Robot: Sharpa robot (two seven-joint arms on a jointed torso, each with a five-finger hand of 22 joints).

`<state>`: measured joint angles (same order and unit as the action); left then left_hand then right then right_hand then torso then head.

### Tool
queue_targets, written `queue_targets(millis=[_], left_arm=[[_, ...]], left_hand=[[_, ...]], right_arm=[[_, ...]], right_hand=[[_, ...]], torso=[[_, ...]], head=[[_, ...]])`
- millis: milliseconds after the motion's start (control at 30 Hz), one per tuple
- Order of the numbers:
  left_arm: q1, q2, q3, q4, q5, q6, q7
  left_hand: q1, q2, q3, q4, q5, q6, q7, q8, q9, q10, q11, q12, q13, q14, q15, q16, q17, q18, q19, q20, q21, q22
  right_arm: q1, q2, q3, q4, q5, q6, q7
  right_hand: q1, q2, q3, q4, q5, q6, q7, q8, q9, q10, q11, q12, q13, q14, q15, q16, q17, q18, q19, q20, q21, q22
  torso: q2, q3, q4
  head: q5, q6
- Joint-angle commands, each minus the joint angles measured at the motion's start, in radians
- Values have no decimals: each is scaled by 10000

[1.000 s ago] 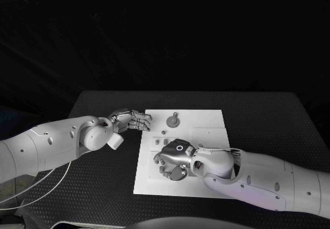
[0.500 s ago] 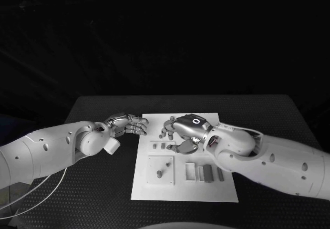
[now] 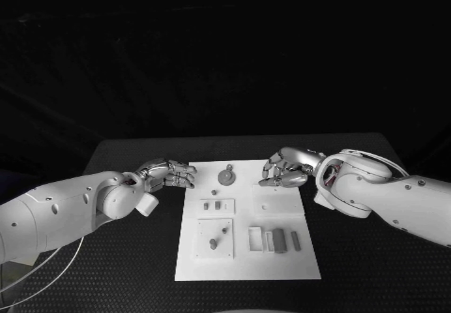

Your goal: Assemble the parts on the task board

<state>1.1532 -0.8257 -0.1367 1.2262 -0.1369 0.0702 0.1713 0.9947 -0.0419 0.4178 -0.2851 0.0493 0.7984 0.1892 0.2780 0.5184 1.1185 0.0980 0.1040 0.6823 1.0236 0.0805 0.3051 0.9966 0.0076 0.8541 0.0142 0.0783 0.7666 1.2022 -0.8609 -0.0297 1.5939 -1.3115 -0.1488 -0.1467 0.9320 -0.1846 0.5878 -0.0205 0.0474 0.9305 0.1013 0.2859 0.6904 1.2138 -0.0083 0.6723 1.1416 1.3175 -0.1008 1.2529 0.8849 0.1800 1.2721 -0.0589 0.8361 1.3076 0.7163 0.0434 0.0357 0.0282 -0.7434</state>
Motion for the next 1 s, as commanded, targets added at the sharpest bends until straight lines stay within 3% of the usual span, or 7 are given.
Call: queue_targets(millis=[33, 200, 367, 533, 633, 833, 1000], left_arm=[[24, -120, 12, 145, -86, -355, 333], [126, -194, 15, 247, -87, -430, 339], [127, -164, 15, 243, -86, -435, 344], [126, -132, 14, 211, -81, -432, 411], [125, -85, 14, 192, -47, -474, 491], [123, -17, 13, 146, -47, -430, 510], [122, 9, 12, 140, -47, -383, 489]], left_hand=[[-59, -20, -48, -9, -2, -46, -8, 45, -19, -158, 119, -163, -74, 70, -16, -78, 18, -76, 35, 5, -48, -10], [-55, -27, -44, -10, -2, -53, -19, 44, -27, -222, 163, -240, -137, 66, -11, -96, 20, -76, 31, 7, -50, -10], [-54, -35, -44, -11, -2, -44, -21, 51, -27, -218, 165, -248, -150, 70, -11, -99, 21, -76, 32, 7, -49, -10], [-125, -118, -94, 2, -3, -34, -18, 58, -31, -197, 170, -270, -186, 77, -9, -109, 25, -76, 33, 14, -48, -9], [-570, -329, -403, 58, 0, -44, -29, 56, -44, -183, 176, -306, -244, 78, -4, -131, 29, -69, 25, 23, -56, -18], [-955, -345, -775, -27, -2, -68, -87, 52, -66, -202, 185, -360, -354, 73, -15, -175, 37, -76, 16, -20, -70, -47], [-988, -323, -817, -27, -2, -69, -88, 54, -71, -200, 185, -361, -377, 73, -15, -185, 39, -76, 15, -24, -71, -53]], right_arm=[[-9, -164, -22, 194, 955, 1544, -860], [-16, -583, -179, 462, 640, 2111, -1611], [-52, -1016, -497, 820, 839, 2566, -2378], [-115, -1253, -765, 996, 1172, 3038, -2735], [-187, -1356, -910, 1048, 1342, 3352, -2900], [-317, -1320, -1098, 1058, 1278, 3475, -3031], [-491, -1139, -1132, 1032, 1198, 3246, -3034]], right_hand=[[-80, 128, -48, 39, -1, 130, -18, 83, 107, -135, -71, 338, 319, -148, -234, 87, 51, 818, 20, -58, 103, 240], [-450, 138, -59, 387, 10, 322, -86, 177, 248, -237, -113, 621, 561, -177, -277, 154, 95, 818, -38, -42, 185, 222], [-1088, 191, -58, 1036, 38, 497, -171, 181, 267, -180, -201, 639, 497, -191, -362, 194, 121, 818, -88, -24, 256, 230], [-1473, -143, 57, 1615, 14, 599, -203, 123, 237, -109, -226, 680, 444, -175, -391, 287, 172, 818, -96, -61, 381, 237], [-2069, -450, -37, 2219, 23, 358, -154, -62, 151, -123, -181, 675, 423, -196, -354, 311, 193, 818, -135, -50, 400, 224], [-1906, -55, -965, 2259, 17, 421, -150, -159, 113, -187, -179, 903, 600, -272, -347, 577, 419, 818, -367, -175, 587, 223], [-1724, 72, -1218, 2400, 16, 520, -178, -170, 107, -157, -210, 1007, 647, -301, -374, 693, 527, 818, -429, -181, 598, 201]], torso=[[-52, 58, -27], [-113, 104, -53], [-150, 139, -100], [-202, 181, -183], [-236, 177, -230], [-304, 173, -292], [-323, 154, -293]], head=[[-41, -45], [-55, -110], [-36, -140], [-55, -174], [-4, -164], [-29, -218], [-49, -261]])
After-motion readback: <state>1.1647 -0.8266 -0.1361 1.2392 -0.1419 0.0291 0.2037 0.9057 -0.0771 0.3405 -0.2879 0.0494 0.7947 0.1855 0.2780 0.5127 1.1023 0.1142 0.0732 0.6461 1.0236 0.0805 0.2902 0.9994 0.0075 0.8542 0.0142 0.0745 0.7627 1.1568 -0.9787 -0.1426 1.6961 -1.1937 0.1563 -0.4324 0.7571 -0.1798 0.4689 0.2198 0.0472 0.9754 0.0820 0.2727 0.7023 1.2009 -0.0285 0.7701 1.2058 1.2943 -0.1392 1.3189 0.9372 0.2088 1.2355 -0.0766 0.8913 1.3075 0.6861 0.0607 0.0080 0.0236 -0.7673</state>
